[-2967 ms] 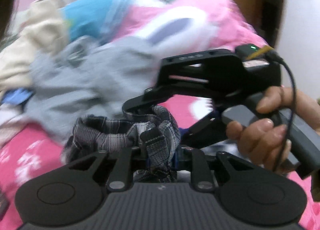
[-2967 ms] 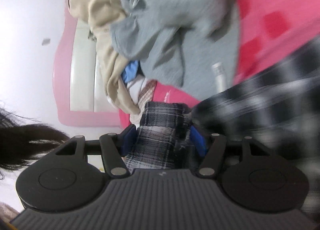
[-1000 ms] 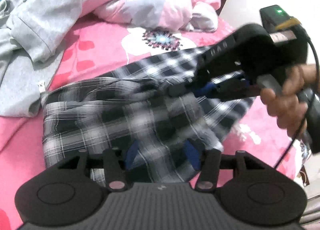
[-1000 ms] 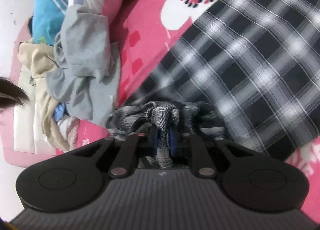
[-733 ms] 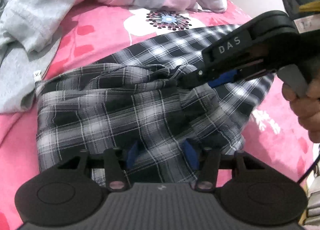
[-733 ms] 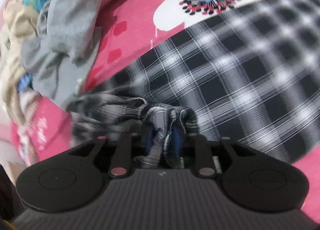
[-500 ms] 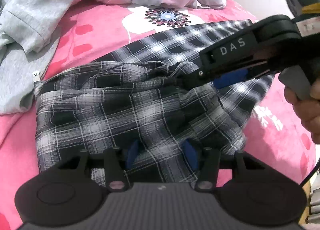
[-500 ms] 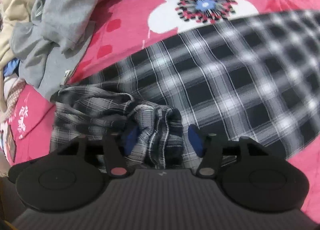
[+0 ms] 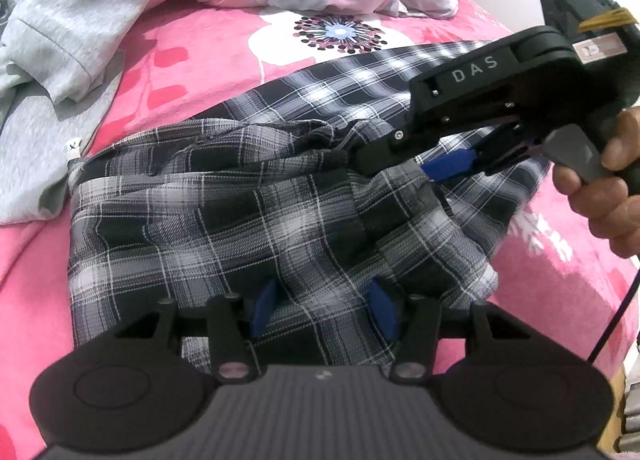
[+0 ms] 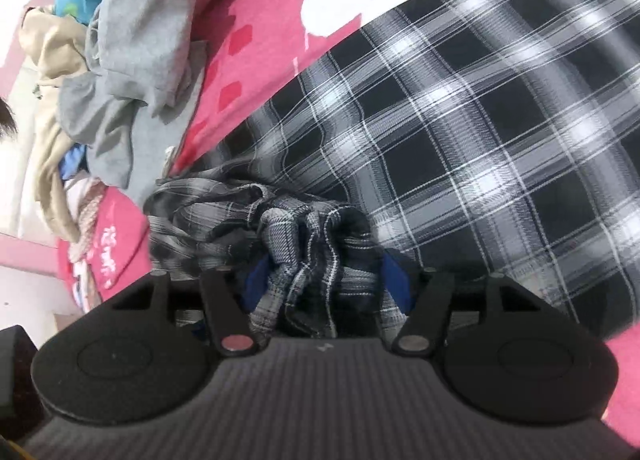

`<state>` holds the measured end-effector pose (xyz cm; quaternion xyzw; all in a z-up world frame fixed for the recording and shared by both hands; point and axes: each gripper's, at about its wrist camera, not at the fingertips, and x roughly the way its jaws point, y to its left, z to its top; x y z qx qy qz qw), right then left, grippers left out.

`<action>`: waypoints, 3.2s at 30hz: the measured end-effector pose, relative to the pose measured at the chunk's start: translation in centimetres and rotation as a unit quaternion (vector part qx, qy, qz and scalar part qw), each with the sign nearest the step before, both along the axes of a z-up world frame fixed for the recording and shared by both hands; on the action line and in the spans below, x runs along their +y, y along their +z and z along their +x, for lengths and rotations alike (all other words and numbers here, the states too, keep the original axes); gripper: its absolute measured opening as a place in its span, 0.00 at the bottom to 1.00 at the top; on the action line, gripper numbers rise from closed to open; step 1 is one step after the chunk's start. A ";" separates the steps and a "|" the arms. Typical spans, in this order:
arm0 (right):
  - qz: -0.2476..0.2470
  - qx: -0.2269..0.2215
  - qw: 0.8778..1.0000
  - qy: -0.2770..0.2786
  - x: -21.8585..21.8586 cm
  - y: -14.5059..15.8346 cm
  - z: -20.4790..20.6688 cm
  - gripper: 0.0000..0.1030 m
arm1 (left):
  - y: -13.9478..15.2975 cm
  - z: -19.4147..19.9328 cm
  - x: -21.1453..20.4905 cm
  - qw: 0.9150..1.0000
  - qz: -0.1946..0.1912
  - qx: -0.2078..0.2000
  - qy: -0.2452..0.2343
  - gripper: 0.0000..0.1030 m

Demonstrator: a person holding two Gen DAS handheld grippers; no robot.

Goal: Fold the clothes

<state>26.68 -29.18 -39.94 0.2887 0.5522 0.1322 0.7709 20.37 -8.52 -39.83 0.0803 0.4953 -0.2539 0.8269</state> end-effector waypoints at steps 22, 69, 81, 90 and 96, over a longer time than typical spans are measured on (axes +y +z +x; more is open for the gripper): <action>0.024 -0.055 0.998 0.019 -7.4 7.1 3.2 0.18 | 5.3 3.1 1.4 0.989 -0.079 0.002 0.126 0.57; -0.095 -0.009 0.994 -0.052 -44.9 0.5 10.1 0.65 | -0.5 11.0 -11.5 0.990 -0.018 0.070 0.124 0.66; -0.116 -0.085 0.982 -0.124 -40.6 7.7 6.0 0.67 | -0.5 13.0 -6.0 0.962 -0.136 0.094 0.219 0.65; 0.091 0.067 0.993 -0.019 -18.1 3.9 -2.2 0.67 | -3.5 17.4 -2.0 0.935 -0.209 0.187 0.216 0.58; 0.195 0.132 0.945 -0.227 -11.8 -4.1 -9.8 0.67 | -5.0 19.0 -1.0 0.928 -0.244 0.225 0.171 0.54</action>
